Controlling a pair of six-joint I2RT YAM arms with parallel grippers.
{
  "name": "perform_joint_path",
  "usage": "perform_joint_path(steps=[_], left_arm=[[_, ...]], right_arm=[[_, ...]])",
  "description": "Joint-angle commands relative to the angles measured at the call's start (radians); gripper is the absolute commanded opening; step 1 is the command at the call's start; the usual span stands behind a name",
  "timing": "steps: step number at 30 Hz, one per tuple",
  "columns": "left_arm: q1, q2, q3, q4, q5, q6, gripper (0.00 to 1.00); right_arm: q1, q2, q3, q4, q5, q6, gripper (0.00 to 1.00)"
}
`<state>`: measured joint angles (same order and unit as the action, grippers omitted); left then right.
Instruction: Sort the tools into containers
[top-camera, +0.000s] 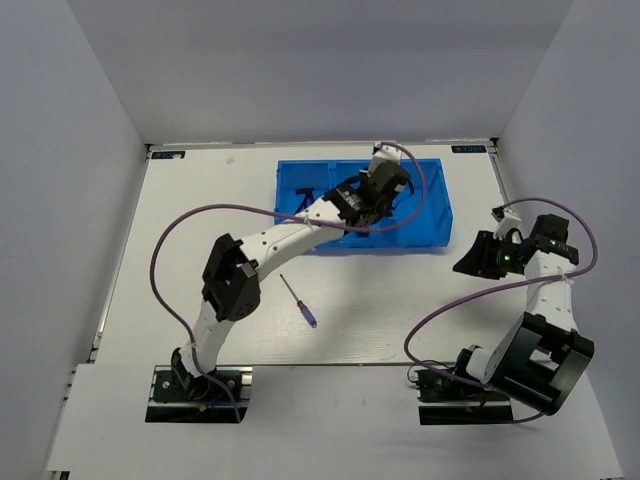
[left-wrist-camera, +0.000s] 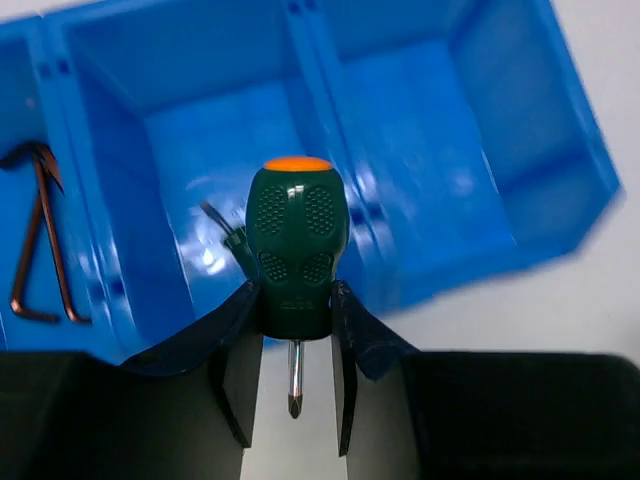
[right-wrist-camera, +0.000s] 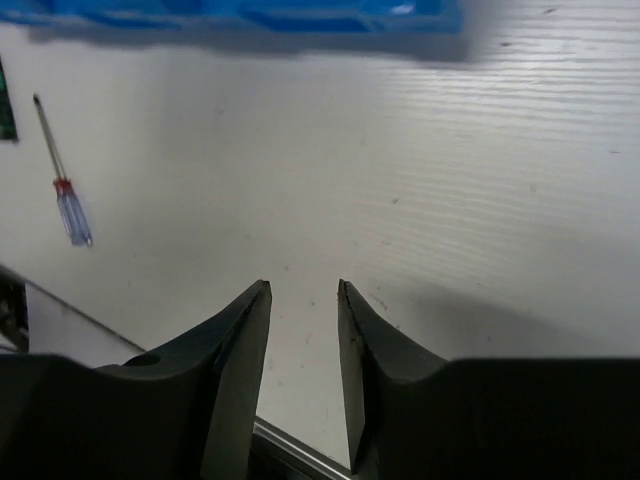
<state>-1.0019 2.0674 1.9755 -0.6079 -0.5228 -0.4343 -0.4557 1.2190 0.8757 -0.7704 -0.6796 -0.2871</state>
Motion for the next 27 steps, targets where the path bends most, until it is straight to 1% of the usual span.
perform_joint_path(steps=[1,2,3,5,6,7,8,9,10,11,12,13,14,16,18,19,20,21,22,23,24,25,26,27], left_arm=[[0.052,0.101,0.141,-0.065,-0.028,0.04,0.09],[0.069,0.132,0.214,-0.09,-0.019,0.052,0.11],[0.078,0.187,0.248,-0.104,-0.008,0.052,0.13],[0.098,0.226,0.308,-0.113,0.013,0.063,0.26],[0.098,0.238,0.318,-0.113,0.026,0.063,0.33],[0.108,0.247,0.318,-0.113,0.026,0.074,0.45],[0.108,0.247,0.318,-0.113,0.026,0.074,0.52],[0.108,0.247,0.309,-0.113,0.036,0.065,0.56],[0.117,0.238,0.287,-0.113,0.037,0.065,0.68],[0.117,0.214,0.273,-0.113,0.037,0.065,0.71],[0.117,0.198,0.261,-0.089,0.037,0.065,0.71],[0.117,0.182,0.243,-0.089,0.046,0.065,0.73],[0.117,0.166,0.243,-0.076,0.046,0.065,0.75],[0.117,0.114,0.243,-0.076,0.055,0.065,0.75],[0.117,0.068,0.255,-0.099,0.055,0.065,0.75],[0.106,-0.003,0.22,-0.116,0.04,0.065,0.75],[0.106,-0.051,0.186,-0.125,0.024,0.049,0.73],[0.106,-0.106,0.136,-0.125,0.024,0.036,0.7],[0.106,-0.171,-0.003,-0.125,0.011,-0.009,0.64],[0.117,-0.319,-0.089,-0.125,-0.009,-0.035,0.55],[0.117,-0.401,-0.178,-0.125,-0.029,-0.058,0.38],[0.127,-0.477,-0.348,-0.136,-0.075,-0.082,0.32],[0.128,-0.551,-0.425,-0.157,-0.095,-0.151,0.29],[0.14,-0.687,-0.498,-0.185,-0.109,-0.194,0.29]], right_arm=[[0.018,-0.058,-0.032,-0.108,-0.133,-0.238,0.39],[0.026,-0.067,-0.038,-0.11,-0.141,-0.253,0.39],[0.038,-0.097,-0.043,-0.127,-0.17,-0.267,0.39],[0.069,-0.105,-0.037,-0.159,-0.19,-0.322,0.43],[0.077,-0.11,-0.027,-0.179,-0.202,-0.333,0.48],[0.089,-0.111,-0.023,-0.187,-0.207,-0.36,0.5],[0.122,-0.111,-0.014,-0.208,-0.216,-0.377,0.51],[0.14,-0.107,-0.001,-0.216,-0.228,-0.398,0.55],[0.149,-0.104,0.006,-0.222,-0.232,-0.412,0.56],[0.179,-0.101,0.006,-0.231,-0.239,-0.428,0.56],[0.211,-0.098,0.008,-0.228,-0.239,-0.431,0.56],[0.253,-0.093,0.005,-0.219,-0.238,-0.425,0.56],[0.273,-0.092,0.003,-0.178,-0.224,-0.397,0.56],[0.377,-0.082,-0.003,-0.129,-0.192,-0.374,0.56],[0.432,-0.078,-0.003,-0.069,-0.135,-0.325,0.55],[0.545,-0.07,-0.006,-0.054,-0.103,-0.316,0.54],[0.58,-0.064,-0.01,-0.038,-0.085,-0.284,0.54],[0.657,-0.056,-0.014,0.023,-0.049,-0.247,0.54],[0.74,-0.052,-0.017,0.045,-0.032,-0.207,0.51],[0.78,-0.043,-0.038,0.072,0.013,-0.181,0.47],[0.867,-0.018,-0.044,0.17,0.073,-0.12,0.44],[0.944,-0.007,-0.052,0.202,0.118,-0.053,0.42],[1.01,0.041,-0.06,0.262,0.144,-0.02,0.42],[1.047,0.063,-0.063,0.293,0.194,0.012,0.42]])
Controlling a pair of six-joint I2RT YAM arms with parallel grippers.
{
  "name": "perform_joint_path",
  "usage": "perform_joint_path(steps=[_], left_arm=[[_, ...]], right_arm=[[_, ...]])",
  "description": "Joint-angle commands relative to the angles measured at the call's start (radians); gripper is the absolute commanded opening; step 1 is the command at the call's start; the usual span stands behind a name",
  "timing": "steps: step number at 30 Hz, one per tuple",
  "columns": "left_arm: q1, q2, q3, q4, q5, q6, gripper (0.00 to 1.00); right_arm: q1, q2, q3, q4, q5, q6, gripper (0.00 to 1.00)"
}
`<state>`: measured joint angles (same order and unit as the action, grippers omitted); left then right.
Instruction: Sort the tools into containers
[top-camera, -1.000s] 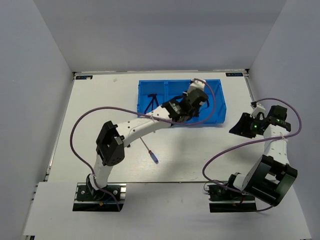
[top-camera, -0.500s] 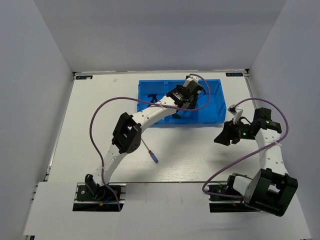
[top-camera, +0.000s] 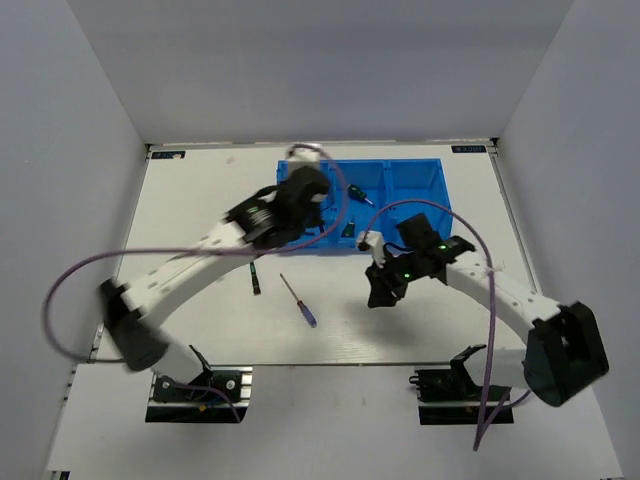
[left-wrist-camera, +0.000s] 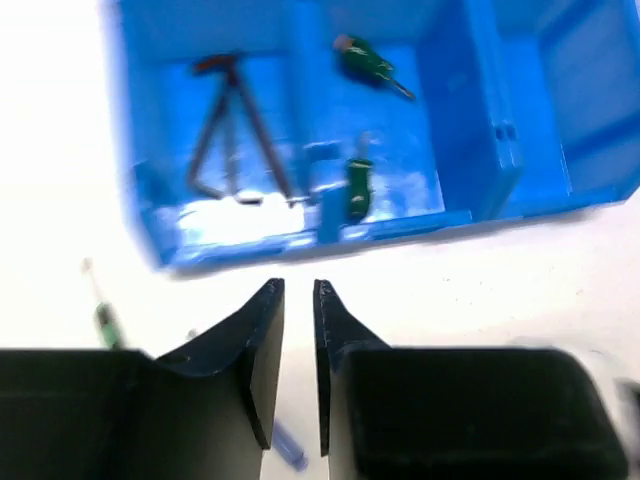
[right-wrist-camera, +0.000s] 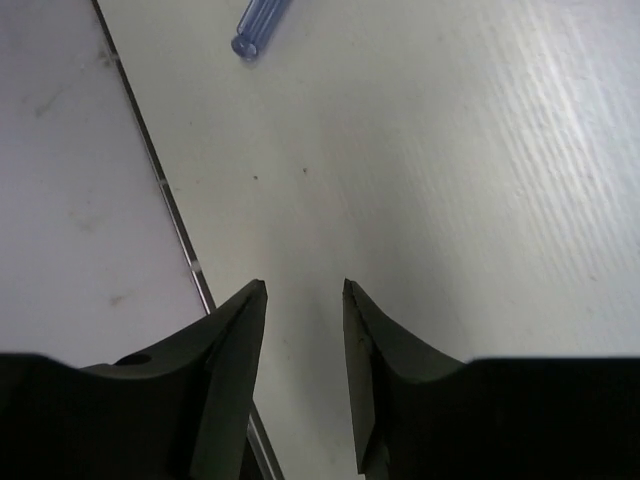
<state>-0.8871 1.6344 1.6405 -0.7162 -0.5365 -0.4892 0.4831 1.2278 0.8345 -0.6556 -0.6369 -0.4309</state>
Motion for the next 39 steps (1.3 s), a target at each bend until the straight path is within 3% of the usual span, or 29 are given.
perform_joint_path(steps=[1,2,3,4,6,9,17,25,28,30,31,32,33,39], left_arm=[[0.034,-0.312,-0.285,-0.139,-0.106,-0.182,0.29],[0.046,-0.367,-0.339,-0.166,-0.117,-0.256,0.32],[0.046,-0.413,-0.387,-0.192,-0.117,-0.293,0.45],[0.046,-0.491,-0.462,-0.253,-0.117,-0.336,0.52],[0.056,-0.557,-0.551,-0.293,-0.117,-0.437,0.63],[0.056,-0.674,-0.629,-0.338,-0.117,-0.526,0.73],[0.056,-0.815,-0.683,-0.46,-0.117,-0.592,0.76],[0.056,-0.869,-0.693,-0.514,-0.117,-0.621,0.76],[0.056,-0.86,-0.702,-0.505,-0.117,-0.621,0.76],[0.056,-0.846,-0.711,-0.487,-0.117,-0.608,0.76],[0.056,-0.828,-0.725,-0.453,-0.108,-0.608,0.76],[0.056,-0.815,-0.743,-0.434,-0.108,-0.594,0.75],[0.056,-0.802,-0.754,-0.416,-0.099,-0.583,0.75],[0.056,-0.717,-0.857,-0.232,-0.079,-0.562,0.75]], right_arm=[[0.139,0.077,-0.02,0.213,0.187,0.214,0.42],[0.226,0.144,0.003,0.24,0.21,0.233,0.42],[0.254,0.166,0.017,0.252,0.259,0.269,0.42],[0.322,0.188,0.047,0.26,0.287,0.283,0.42],[0.365,0.263,0.107,0.271,0.345,0.31,0.45],[0.449,0.375,0.199,0.277,0.39,0.376,0.5],[0.555,0.548,0.367,0.277,0.453,0.549,0.55],[0.627,0.653,0.417,0.3,0.563,0.581,0.56],[0.641,0.694,0.442,0.283,0.632,0.572,0.51],[0.64,0.696,0.445,0.28,0.689,0.557,0.41],[0.638,0.7,0.445,0.278,0.694,0.549,0.33],[0.638,0.696,0.437,0.277,0.715,0.549,0.11],[0.635,0.691,0.436,0.268,0.721,0.546,0.01],[0.545,0.529,0.391,0.191,0.712,0.515,0.0]])
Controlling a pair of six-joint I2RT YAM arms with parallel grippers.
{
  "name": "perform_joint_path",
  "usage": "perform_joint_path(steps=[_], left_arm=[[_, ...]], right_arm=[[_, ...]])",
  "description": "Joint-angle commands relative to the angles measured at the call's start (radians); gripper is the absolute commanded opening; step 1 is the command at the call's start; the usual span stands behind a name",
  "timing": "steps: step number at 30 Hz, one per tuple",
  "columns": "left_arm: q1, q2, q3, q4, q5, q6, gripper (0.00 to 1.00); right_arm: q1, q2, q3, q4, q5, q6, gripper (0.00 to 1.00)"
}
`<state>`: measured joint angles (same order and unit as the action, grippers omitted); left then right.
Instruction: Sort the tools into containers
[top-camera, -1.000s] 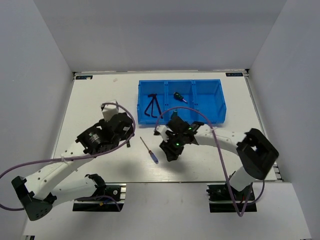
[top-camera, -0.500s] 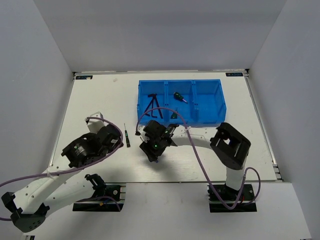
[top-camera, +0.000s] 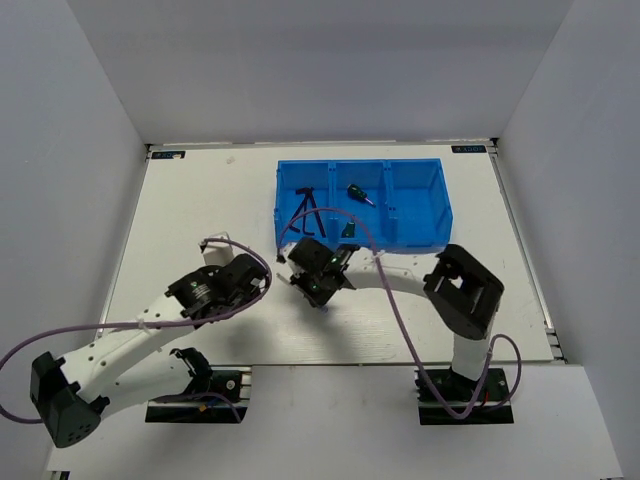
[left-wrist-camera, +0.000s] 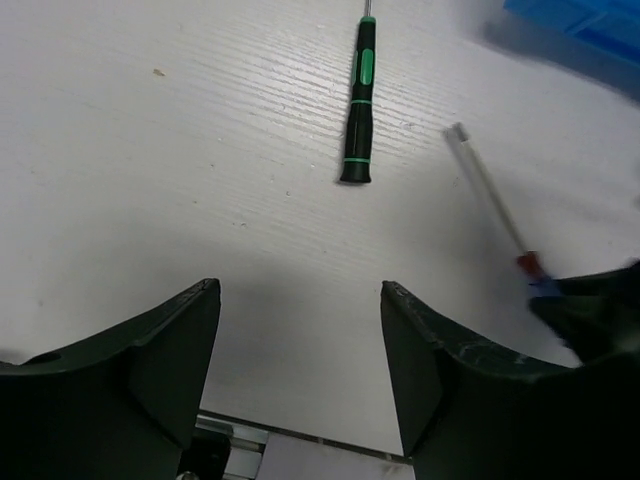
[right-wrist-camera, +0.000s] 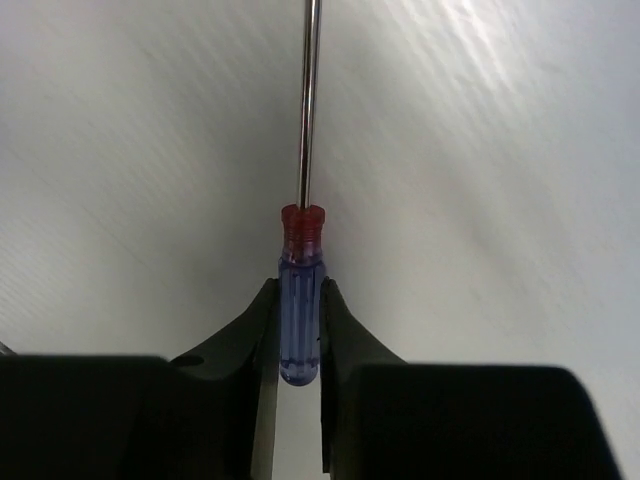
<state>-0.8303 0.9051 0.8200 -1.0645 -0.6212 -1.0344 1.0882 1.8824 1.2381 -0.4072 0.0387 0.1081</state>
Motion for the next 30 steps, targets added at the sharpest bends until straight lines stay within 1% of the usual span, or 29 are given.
perform_joint_path(steps=[1,2,3,4,5,6,7,8,9,10,11,12,14,15,16,17,19,20,23,25,26,27,28,29,30], left_arm=[[0.009,0.032,-0.063,0.141,0.018,-0.004,0.75],[0.02,0.044,-0.077,0.199,0.018,0.008,0.75],[0.02,0.06,-0.088,0.224,0.034,0.026,0.75],[0.036,0.095,-0.108,0.251,0.053,0.04,0.75],[0.045,0.118,-0.108,0.276,0.054,0.052,0.75],[0.062,0.141,-0.12,0.319,0.07,0.075,0.75],[0.071,0.164,-0.12,0.34,0.084,0.089,0.75],[0.082,0.211,-0.12,0.359,0.084,0.103,0.75],[0.103,0.233,-0.12,0.398,0.095,0.118,0.75],[0.115,0.256,-0.12,0.418,0.104,0.152,0.75],[0.129,0.277,-0.12,0.438,0.104,0.171,0.75],[0.154,0.319,-0.12,0.478,0.116,0.187,0.75],[0.178,0.36,-0.108,0.503,0.13,0.238,0.75],[0.189,0.38,-0.099,0.512,0.143,0.253,0.75],[0.207,0.414,-0.084,0.526,0.152,0.282,0.75],[0.217,0.426,-0.084,0.526,0.152,0.293,0.75],[0.24,0.437,-0.055,0.535,0.161,0.322,0.75],[0.24,0.463,-0.055,0.535,0.17,0.338,0.75],[0.269,0.479,-0.03,0.544,0.179,0.367,0.75],[0.28,0.506,-0.03,0.557,0.199,0.382,0.75],[0.289,0.506,-0.03,0.557,0.199,0.395,0.75],[0.289,0.521,-0.019,0.557,0.209,0.404,0.75],[0.299,0.531,-0.019,0.557,0.209,0.404,0.75],[0.3,0.549,-0.019,0.566,0.218,0.404,0.75],[0.3,0.558,-0.019,0.566,0.227,0.404,0.74]], right_arm=[[-0.08,-0.152,-0.019,-0.08,0.036,-0.037,0.0],[-0.143,-0.205,-0.025,-0.088,0.043,-0.06,0.0],[-0.163,-0.259,-0.035,-0.097,0.046,-0.074,0.0],[-0.21,-0.317,-0.04,-0.11,0.044,-0.088,0.0],[-0.23,-0.344,-0.046,-0.119,0.044,-0.138,0.0],[-0.285,-0.426,-0.066,-0.12,0.046,-0.157,0.0],[-0.307,-0.451,-0.069,-0.116,0.049,-0.175,0.0],[-0.326,-0.477,-0.075,-0.111,0.068,-0.232,0.0],[-0.368,-0.494,-0.084,-0.098,0.085,-0.251,0.0],[-0.384,-0.538,-0.091,-0.087,0.125,-0.293,0.0],[-0.404,-0.542,-0.088,-0.076,0.168,-0.307,0.0],[-0.443,-0.54,-0.08,-0.076,0.177,-0.314,0.0],[-0.543,-0.507,-0.045,-0.079,0.199,-0.312,0.0],[-0.56,-0.491,-0.037,-0.065,0.202,-0.312,0.0],[-0.603,-0.476,-0.029,-0.065,0.198,-0.312,0.0],[-0.64,-0.415,0.013,-0.065,0.191,-0.308,0.0],[-0.698,-0.362,0.078,-0.099,0.184,-0.286,0.0],[-0.709,-0.279,0.136,-0.114,0.188,-0.275,0.0],[-0.764,-0.191,0.245,-0.153,0.196,-0.242,0.0],[-0.79,-0.145,0.274,-0.154,0.175,-0.246,0.0],[-0.801,-0.135,0.299,-0.162,0.162,-0.257,0.28],[-0.809,-0.114,0.308,-0.191,0.147,-0.258,0.44],[-0.809,-0.109,0.316,-0.206,0.126,-0.26,0.58],[-0.826,-0.111,0.32,-0.225,0.112,-0.249,0.67],[-0.83,-0.13,0.308,-0.223,0.08,-0.249,0.74]])
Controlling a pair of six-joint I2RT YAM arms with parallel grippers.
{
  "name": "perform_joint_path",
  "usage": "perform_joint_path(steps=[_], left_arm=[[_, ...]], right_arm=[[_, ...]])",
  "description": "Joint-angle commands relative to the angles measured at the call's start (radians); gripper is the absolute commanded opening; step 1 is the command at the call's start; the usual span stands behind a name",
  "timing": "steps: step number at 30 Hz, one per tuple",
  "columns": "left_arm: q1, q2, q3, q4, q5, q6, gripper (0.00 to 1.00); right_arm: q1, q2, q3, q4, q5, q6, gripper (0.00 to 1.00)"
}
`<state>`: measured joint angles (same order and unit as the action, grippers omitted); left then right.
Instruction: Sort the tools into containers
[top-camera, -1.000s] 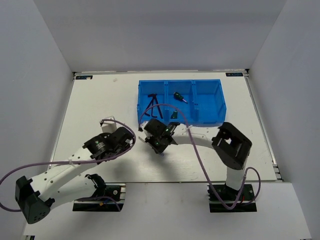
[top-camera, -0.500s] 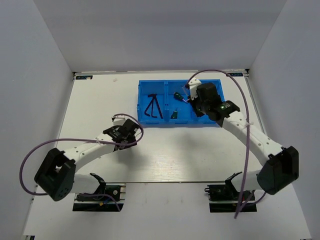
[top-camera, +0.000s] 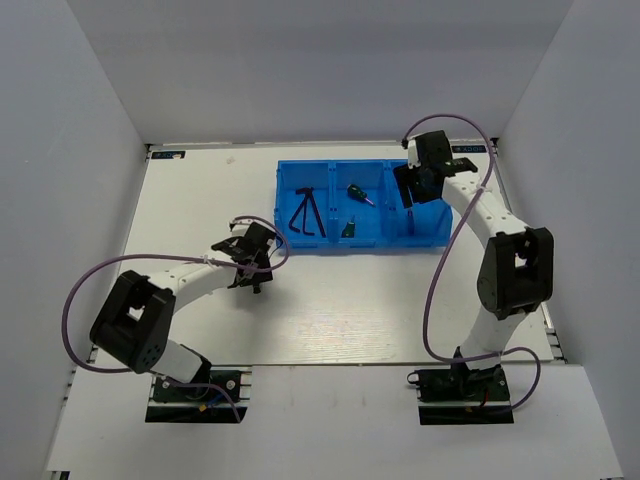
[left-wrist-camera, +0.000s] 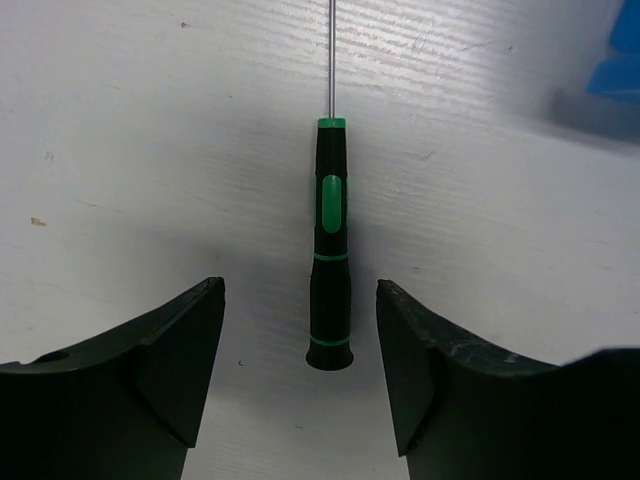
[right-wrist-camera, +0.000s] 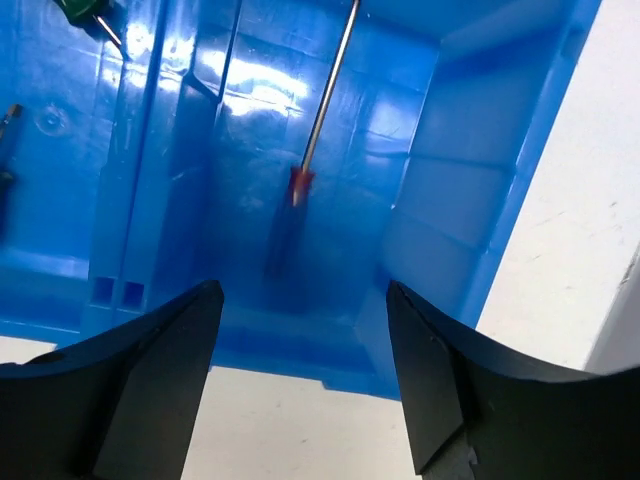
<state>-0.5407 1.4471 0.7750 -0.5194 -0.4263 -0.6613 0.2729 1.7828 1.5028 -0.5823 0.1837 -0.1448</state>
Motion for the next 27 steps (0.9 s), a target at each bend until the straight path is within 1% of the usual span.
perform_joint_path(steps=[1,5,6,7,9,10,13,14,15,17,18,19,20,21,22,23,24,26,27], left_arm=[[0.01,0.016,0.026,0.03,0.032,0.041,0.72],[0.019,0.061,0.026,0.051,0.06,0.042,0.64],[0.019,0.076,0.026,0.052,0.06,0.042,0.62],[0.019,0.076,0.026,0.052,0.06,0.042,0.53],[0.019,0.101,0.035,0.052,0.069,0.051,0.39],[0.019,0.101,0.044,0.052,0.069,0.051,0.27],[0.019,0.101,0.064,0.038,0.08,0.051,0.12],[0.009,0.084,0.064,0.038,0.08,0.051,0.04],[-0.004,0.064,0.079,0.023,0.089,0.051,0.0],[-0.004,0.012,0.118,0.007,0.142,0.081,0.0],[-0.014,-0.06,0.127,0.007,0.168,0.113,0.0],[-0.025,-0.1,0.15,0.007,0.213,0.13,0.0],[-0.025,-0.138,0.162,0.027,0.243,0.153,0.0],[-0.034,-0.202,0.199,0.038,0.276,0.175,0.0],[-0.035,-0.221,0.222,0.047,0.299,0.21,0.0],[-0.035,-0.221,0.245,0.061,0.328,0.235,0.0],[-0.035,-0.221,0.303,0.083,0.381,0.256,0.0],[-0.035,-0.153,0.352,0.142,0.489,0.313,0.0],[-0.035,-0.105,0.421,0.183,0.603,0.328,0.0]], right_arm=[[-0.023,-0.039,0.039,-0.048,-0.079,0.013,0.74],[-0.075,-0.121,-0.001,-0.039,-0.15,0.06,0.74],[-0.084,-0.152,-0.016,-0.037,-0.206,0.077,0.74],[-0.099,-0.183,-0.044,-0.028,-0.22,0.083,0.74],[-0.116,-0.229,-0.099,-0.017,-0.26,0.109,0.74],[-0.132,-0.259,-0.114,-0.004,-0.273,0.113,0.74],[-0.162,-0.324,-0.18,0.007,-0.302,0.129,0.74],[-0.172,-0.336,-0.19,0.007,-0.319,0.131,0.74],[-0.191,-0.351,-0.208,0.003,-0.328,0.132,0.74],[-0.207,-0.376,-0.236,-0.004,-0.363,0.125,0.74],[-0.228,-0.388,-0.248,-0.007,-0.374,0.108,0.76],[-0.231,-0.413,-0.271,-0.013,-0.383,0.085,0.76],[-0.247,-0.428,-0.28,-0.013,-0.391,0.071,0.7],[-0.259,-0.436,-0.291,-0.01,-0.394,0.039,0.53],[-0.261,-0.451,-0.323,-0.007,-0.394,0.043,0.01],[-0.299,-0.462,-0.331,0.002,-0.395,0.042,0.0],[-0.317,-0.462,-0.337,-0.004,-0.406,0.036,0.0],[-0.343,-0.465,-0.349,-0.019,-0.417,0.039,0.0],[-0.365,-0.462,-0.355,-0.021,-0.415,0.065,0.0]])
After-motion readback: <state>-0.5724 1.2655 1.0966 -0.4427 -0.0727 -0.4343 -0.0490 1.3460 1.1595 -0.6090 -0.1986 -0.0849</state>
